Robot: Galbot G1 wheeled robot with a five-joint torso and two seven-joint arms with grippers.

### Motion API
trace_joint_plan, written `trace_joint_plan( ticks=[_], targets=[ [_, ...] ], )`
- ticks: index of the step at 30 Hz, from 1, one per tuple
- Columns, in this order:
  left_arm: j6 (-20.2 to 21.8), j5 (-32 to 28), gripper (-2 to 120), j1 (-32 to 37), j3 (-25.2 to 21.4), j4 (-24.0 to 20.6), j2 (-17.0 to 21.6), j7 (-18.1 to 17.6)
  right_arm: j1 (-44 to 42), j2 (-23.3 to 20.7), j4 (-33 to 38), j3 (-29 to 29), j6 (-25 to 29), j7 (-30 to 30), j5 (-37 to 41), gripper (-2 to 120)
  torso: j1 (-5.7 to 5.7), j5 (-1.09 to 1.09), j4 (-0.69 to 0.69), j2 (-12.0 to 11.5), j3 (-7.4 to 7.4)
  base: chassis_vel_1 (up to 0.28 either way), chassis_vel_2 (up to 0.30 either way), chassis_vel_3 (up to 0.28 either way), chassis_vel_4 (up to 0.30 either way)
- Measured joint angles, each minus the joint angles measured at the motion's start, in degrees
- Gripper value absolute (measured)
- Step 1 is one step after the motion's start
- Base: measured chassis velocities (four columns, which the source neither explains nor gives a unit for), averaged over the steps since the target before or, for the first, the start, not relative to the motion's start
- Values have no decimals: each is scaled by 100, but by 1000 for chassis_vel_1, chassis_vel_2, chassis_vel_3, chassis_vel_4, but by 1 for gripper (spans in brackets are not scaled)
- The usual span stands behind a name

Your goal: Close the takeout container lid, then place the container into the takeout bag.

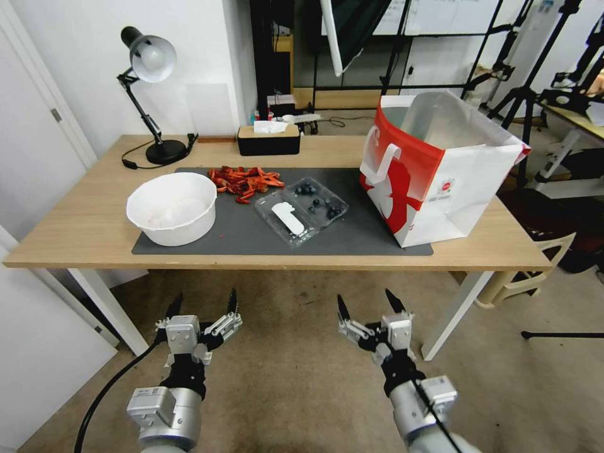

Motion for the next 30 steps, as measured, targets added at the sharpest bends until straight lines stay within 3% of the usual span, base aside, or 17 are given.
trace_joint_plan(
  ticks=[5,9,23,27,30],
  targets=[
    [-203,-1,100,-7,-62,103,-20,183,876,-237,-165,-9,-446,14,1364,100,1,1,2,0,0,0,0,0,0],
    [-289,-3,100,-1,-103,149,-31,263,1282,-345,-352,-78,-591,139,1984,100,1,1,3,0,1,0,0,0,0],
    [-400,-3,100,-6,-185,307,-113,324,2600,-654,-1337,-468,-992,629,3180,100,1,0,1,-1,1,0,0,0,0],
    [-437,-3,100,-8,-231,365,-168,310,3316,-690,-1828,-761,-1358,1045,3474,100,1,0,2,-1,1,0,0,0,0],
    [-484,-12,100,-4,-308,395,-212,294,3902,-576,-2237,-972,-2008,1741,3726,100,2,0,2,-1,1,0,0,0,0]
  ],
)
